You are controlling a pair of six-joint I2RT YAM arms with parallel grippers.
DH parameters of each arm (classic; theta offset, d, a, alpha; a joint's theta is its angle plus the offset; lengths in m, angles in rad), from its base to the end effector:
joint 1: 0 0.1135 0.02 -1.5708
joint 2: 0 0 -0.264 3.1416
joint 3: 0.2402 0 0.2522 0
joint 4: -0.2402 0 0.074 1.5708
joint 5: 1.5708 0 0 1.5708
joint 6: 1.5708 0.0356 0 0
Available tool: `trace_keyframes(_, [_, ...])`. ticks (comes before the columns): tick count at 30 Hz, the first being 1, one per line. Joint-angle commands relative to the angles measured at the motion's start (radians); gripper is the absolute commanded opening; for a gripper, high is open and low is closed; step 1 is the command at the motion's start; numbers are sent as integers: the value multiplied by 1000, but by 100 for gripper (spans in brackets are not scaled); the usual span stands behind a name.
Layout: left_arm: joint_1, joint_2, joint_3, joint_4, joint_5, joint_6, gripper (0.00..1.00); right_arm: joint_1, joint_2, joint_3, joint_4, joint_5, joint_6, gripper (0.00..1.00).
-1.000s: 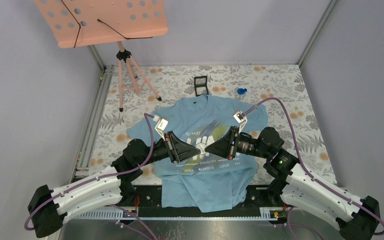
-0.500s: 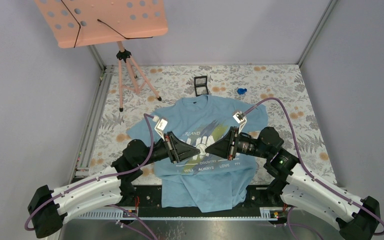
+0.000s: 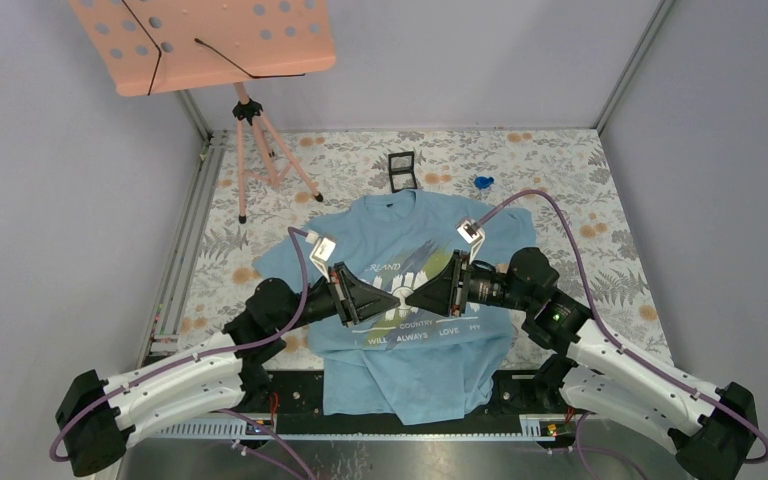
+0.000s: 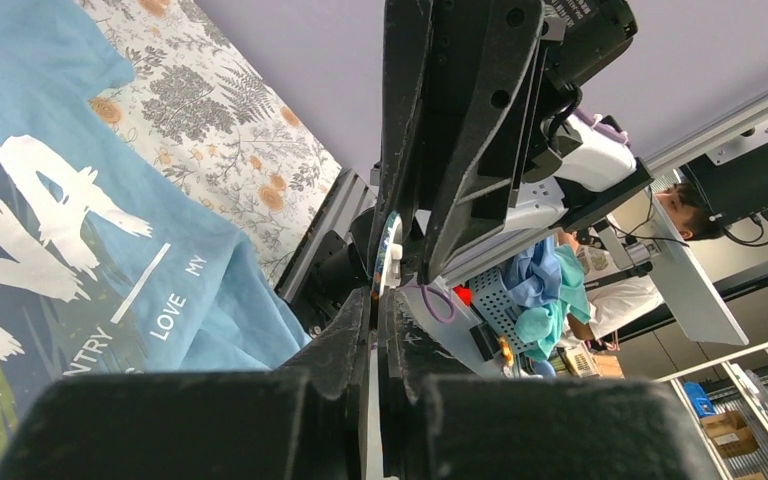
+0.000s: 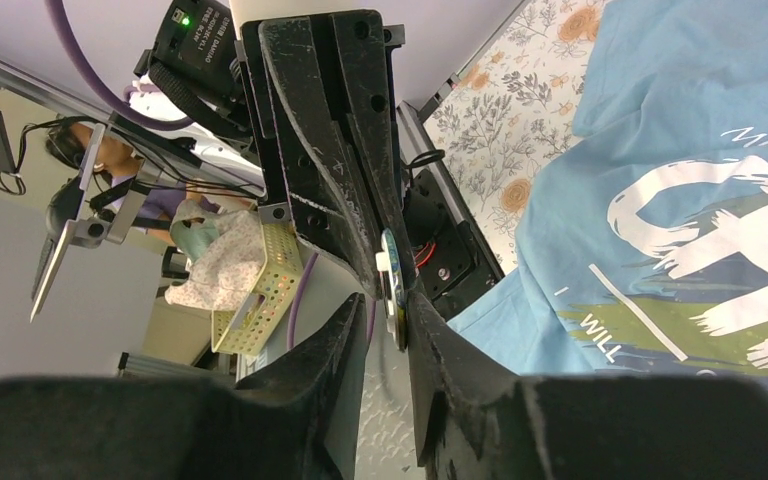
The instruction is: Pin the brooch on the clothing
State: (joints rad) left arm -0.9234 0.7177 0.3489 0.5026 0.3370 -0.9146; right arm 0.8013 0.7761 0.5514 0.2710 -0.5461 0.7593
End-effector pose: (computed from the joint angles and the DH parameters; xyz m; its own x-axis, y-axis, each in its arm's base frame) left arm 0.0979 -0.1490 0.2691 -0.7040 -0.3088 -0.6396 0.6436 0.1035 -0.7583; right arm 0.1176 0.1480 0.3072 -0.6477 0.1769 -0.7411 -0.7292 0.1381 0.6702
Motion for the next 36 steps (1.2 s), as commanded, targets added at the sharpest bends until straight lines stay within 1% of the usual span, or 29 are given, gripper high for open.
trace_keyframes(1, [3, 8, 21, 10, 3, 28, 0, -2, 10, 41, 68, -43, 13, 29])
trace_keyframes(3, [3, 8, 18, 12, 4, 27, 0, -2, 13, 41, 69, -43, 15, 29])
trace_keyframes(8, [4, 4, 16, 13, 4, 24, 0, -2, 17, 39, 46, -30, 6, 24])
trace_keyframes(11, [4, 3, 18, 14, 9, 24, 0, -2, 22, 41, 27, -14, 2, 18])
trace_keyframes(14, [4, 8, 20, 14, 18, 27, 0, -2, 34, 52, -18, 9, -7, 13])
trace_keyframes(18, [4, 17, 33, 10, 47, 37, 0, -2, 64, 78, -118, 68, -34, 8])
trace_keyframes(24, [4, 36, 51, -2, 87, 55, 0, -2, 135, 119, -219, 123, -36, 5])
trace_keyframes(28, [4, 46, 53, -3, 104, 58, 0, -2, 172, 124, -219, 123, -22, 4])
trace_keyframes(32, [4, 40, 49, -25, 87, 59, 0, -2, 180, 126, -209, 110, -17, 6])
trace_keyframes(34, [4, 27, 48, -77, 32, 63, 0, -1, 159, 123, -198, 105, -14, 10])
trace_keyframes(36, [4, 16, 53, -148, -32, 73, 0, -2, 123, 121, -191, 108, -18, 19])
